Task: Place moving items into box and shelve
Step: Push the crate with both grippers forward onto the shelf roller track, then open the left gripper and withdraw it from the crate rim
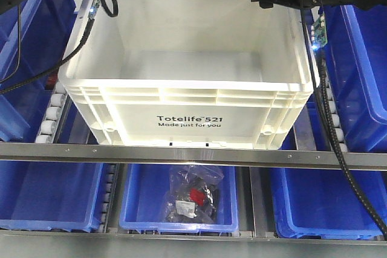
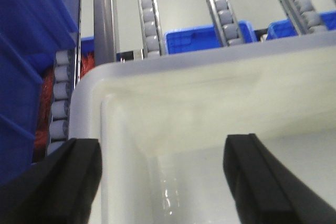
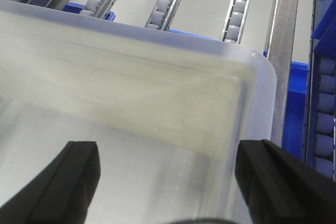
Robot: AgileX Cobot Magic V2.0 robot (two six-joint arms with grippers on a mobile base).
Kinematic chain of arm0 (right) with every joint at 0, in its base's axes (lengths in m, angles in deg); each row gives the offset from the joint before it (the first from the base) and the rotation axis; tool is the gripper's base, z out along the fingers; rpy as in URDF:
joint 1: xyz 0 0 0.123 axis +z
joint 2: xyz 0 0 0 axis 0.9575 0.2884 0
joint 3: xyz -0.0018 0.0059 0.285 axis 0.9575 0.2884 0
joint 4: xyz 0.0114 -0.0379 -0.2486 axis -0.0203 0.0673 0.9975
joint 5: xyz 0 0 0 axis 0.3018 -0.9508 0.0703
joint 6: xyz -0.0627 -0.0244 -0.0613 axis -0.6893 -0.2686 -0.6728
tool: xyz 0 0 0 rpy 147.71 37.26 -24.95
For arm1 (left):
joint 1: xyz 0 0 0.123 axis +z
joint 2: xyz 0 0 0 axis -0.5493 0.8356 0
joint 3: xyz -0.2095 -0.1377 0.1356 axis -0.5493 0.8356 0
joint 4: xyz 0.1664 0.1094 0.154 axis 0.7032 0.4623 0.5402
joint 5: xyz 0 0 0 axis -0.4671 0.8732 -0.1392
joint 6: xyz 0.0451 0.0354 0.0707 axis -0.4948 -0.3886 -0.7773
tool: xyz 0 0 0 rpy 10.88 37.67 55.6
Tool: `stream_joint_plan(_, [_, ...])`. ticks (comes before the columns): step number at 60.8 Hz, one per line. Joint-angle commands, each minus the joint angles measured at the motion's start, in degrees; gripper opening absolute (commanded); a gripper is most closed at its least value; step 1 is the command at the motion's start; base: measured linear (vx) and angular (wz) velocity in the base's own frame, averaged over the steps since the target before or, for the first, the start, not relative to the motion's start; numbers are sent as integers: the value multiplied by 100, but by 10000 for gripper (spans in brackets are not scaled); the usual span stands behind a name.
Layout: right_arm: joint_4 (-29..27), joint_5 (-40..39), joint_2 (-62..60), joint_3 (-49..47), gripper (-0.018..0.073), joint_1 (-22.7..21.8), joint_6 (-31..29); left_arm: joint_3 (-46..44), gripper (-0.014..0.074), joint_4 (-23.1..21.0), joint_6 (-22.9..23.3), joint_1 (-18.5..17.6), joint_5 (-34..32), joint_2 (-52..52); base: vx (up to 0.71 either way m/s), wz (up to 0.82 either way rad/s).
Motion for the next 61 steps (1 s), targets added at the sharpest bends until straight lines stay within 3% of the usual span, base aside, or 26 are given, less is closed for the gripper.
stream_joint_plan(1, [11, -438, -216, -195, 564, -9, -53, -168, 541, 150, 52, -16, -237, -266, 0, 0])
stream_joint_plan(23, [4, -411, -209, -195, 564, -9, -53, -168, 513, 150, 52, -16, -188, -277, 0, 0])
stream_joint_plan(51, [4, -411, -209, -195, 564, -9, -53, -168, 513, 150, 52, -16, 313, -277, 0, 0])
stream_joint_plan(61, [4, -411, -209, -195, 564, -9, -53, -163, 513, 126, 52, -16, 802, -295, 0, 0])
